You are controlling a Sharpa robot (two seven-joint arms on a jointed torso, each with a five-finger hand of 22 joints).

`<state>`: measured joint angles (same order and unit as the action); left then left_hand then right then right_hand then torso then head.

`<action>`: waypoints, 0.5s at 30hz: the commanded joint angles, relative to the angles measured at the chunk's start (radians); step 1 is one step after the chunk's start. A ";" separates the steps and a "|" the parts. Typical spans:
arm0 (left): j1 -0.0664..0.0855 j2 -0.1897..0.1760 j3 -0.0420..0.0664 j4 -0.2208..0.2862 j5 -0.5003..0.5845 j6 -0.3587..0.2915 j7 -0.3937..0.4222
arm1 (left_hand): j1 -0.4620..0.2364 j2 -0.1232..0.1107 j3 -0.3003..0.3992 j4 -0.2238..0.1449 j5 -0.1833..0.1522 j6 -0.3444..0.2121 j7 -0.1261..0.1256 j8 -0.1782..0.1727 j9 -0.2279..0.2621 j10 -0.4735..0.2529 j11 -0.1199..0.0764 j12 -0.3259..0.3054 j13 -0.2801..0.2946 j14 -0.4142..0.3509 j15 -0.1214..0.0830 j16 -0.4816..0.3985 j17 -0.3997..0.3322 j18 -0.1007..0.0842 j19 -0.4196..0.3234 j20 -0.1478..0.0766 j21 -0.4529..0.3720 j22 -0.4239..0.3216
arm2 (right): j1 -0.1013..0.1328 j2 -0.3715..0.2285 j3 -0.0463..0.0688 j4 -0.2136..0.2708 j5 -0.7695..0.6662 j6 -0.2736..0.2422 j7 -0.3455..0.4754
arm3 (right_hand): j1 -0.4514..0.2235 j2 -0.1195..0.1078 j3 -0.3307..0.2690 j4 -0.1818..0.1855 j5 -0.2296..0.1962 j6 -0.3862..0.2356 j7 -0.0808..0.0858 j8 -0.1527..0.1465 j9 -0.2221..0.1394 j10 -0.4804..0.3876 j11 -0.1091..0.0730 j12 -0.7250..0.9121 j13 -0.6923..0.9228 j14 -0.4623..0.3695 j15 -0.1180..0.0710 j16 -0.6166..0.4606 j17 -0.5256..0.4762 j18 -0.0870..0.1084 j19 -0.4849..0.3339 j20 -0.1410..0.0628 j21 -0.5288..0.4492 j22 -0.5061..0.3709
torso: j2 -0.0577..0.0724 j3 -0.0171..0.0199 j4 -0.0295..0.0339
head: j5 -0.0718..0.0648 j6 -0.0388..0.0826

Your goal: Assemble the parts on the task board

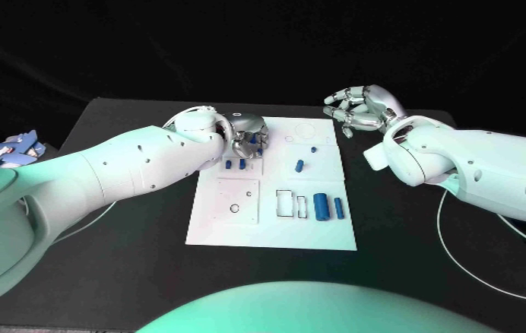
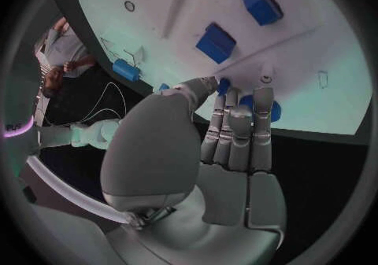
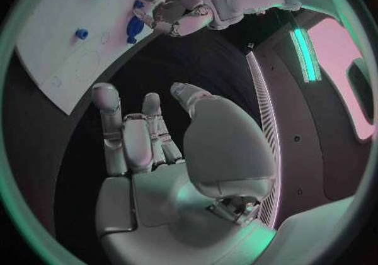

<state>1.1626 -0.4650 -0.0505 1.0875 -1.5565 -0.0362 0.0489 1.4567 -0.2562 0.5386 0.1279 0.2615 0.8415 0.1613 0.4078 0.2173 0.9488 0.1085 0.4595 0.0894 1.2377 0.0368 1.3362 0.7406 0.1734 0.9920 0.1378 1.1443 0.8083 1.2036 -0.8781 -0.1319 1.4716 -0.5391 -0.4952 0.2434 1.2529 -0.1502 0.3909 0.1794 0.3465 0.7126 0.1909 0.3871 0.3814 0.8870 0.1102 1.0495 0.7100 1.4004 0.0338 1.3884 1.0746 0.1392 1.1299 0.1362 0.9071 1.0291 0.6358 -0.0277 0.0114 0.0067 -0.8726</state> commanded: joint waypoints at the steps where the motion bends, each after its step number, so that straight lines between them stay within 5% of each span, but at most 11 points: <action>1: -0.001 0.003 0.000 -0.003 0.005 0.026 -0.008 | 0.001 0.014 0.010 -0.004 -0.003 0.012 0.000 -0.004 -0.001 0.012 -0.001 -0.006 -0.002 0.011 0.000 0.007 0.003 -0.009 0.012 -0.001 0.011 0.009 | 0.000 0.002 0.000 0.000 -0.010 0.005 0.009 | 0.006 0.004 0.006 0.001 0.006 -0.009 0.003 0.004 -0.001 -0.008 -0.002 -0.003 -0.001 -0.007 0.000 -0.002 -0.001 0.016 -0.006 0.003 -0.006 -0.001 | -0.001 0.0010 0.0005 | -0.001 0.000; 15: -0.002 0.007 0.000 -0.009 0.003 0.054 -0.015 | 0.005 0.026 0.031 -0.033 -0.005 0.033 -0.006 -0.005 0.001 0.040 -0.010 -0.003 0.000 0.025 -0.008 0.019 0.014 -0.012 0.023 -0.006 0.035 0.036 | -0.001 0.003 0.000 -0.001 -0.010 0.005 0.010 | 0.006 0.005 0.007 0.001 0.007 -0.008 0.003 0.005 -0.001 -0.007 -0.002 -0.004 -0.003 -0.008 0.000 -0.004 -0.003 0.016 -0.007 0.003 -0.008 -0.002 | -0.002 -0.0005 0.0011 | -0.004 0.000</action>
<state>1.1633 -0.4611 -0.0482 1.0797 -1.5554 -0.0160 0.0425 1.4647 -0.2400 0.5683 0.0982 0.2615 0.8692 0.1553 0.4079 0.2174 0.9838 0.0993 0.4555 0.0874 1.2584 0.0284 1.3535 0.7541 0.1734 1.0121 0.1319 1.1771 0.8437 1.2036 -0.8759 -0.1321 1.4700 -0.5394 -0.4951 0.2437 1.2529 -0.1502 0.3909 0.1794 0.3465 0.7126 0.1909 0.3870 0.3814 0.8878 0.1110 1.0495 0.7077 1.4004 0.0338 1.3884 1.0723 0.1392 1.1300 0.1362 0.9028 1.0281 0.6341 -0.0273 0.0119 0.0016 -0.8727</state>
